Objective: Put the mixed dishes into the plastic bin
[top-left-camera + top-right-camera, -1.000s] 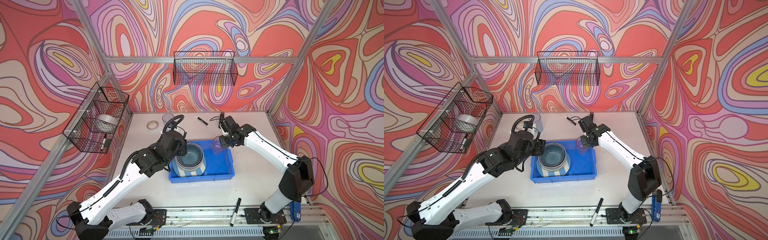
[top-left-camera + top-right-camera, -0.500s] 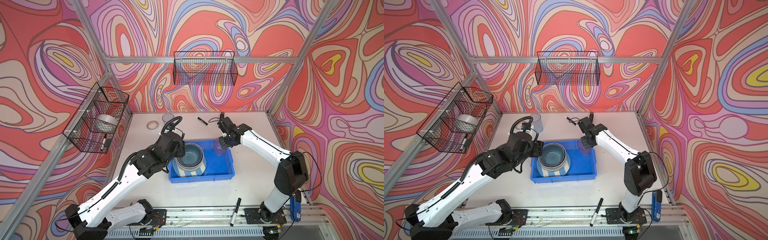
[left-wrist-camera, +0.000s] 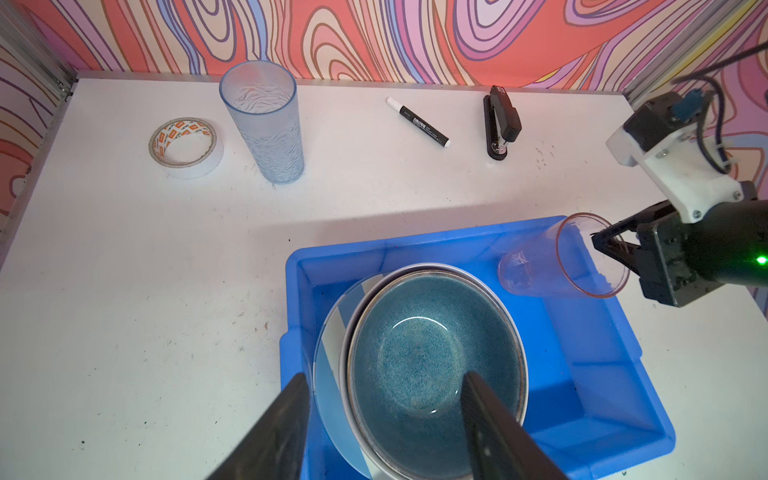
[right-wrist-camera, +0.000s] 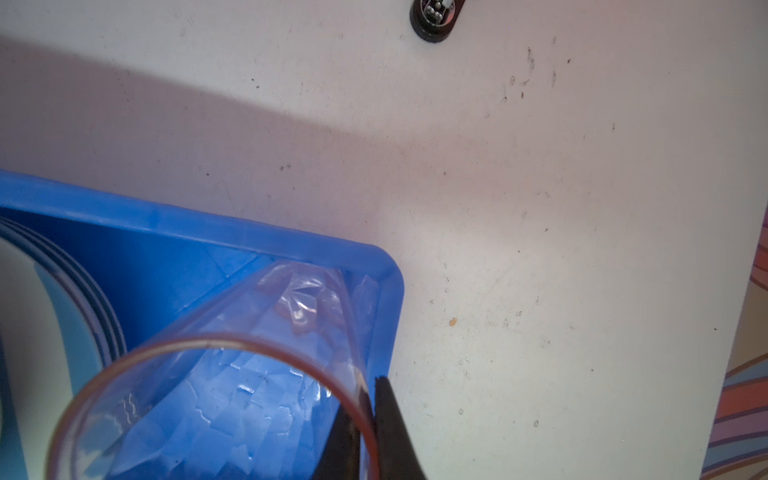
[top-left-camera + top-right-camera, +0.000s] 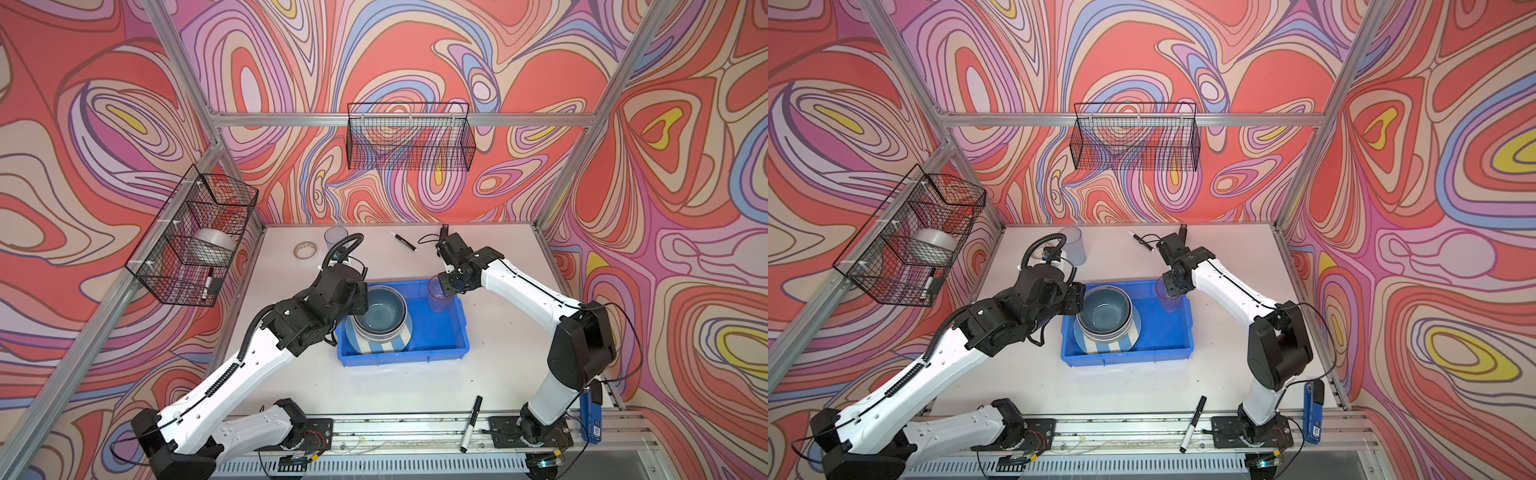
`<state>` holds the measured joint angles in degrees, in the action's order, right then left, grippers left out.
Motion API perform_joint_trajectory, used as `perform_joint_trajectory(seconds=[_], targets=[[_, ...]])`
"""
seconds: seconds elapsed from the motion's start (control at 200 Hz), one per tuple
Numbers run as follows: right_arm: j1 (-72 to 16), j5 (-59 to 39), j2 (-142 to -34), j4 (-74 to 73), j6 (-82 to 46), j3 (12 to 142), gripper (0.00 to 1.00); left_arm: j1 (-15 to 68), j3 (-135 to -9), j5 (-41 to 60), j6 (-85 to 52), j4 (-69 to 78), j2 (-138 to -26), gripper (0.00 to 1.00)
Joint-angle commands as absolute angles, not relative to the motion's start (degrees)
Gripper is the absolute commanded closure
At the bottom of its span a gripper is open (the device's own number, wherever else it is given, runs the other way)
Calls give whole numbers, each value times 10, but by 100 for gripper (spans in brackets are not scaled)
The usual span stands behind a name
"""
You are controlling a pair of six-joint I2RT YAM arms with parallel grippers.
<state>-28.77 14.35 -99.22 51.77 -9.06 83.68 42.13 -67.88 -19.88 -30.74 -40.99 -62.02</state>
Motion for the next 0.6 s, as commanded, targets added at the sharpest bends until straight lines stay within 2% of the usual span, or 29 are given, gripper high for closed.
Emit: perform_joint_trajectory(seconds=[0.0,0.321,0.596], targets=[[-276,172,-1002,501,-94,851,86,413,-672,-200,-315,-417,-628,39],[-275,173,-990,508,-95,862,76,385,-680,-184,-307,-417,-651,40],[-275,123,-938,495,-95,853,55,326,-707,-147,-295,-413,-695,39]])
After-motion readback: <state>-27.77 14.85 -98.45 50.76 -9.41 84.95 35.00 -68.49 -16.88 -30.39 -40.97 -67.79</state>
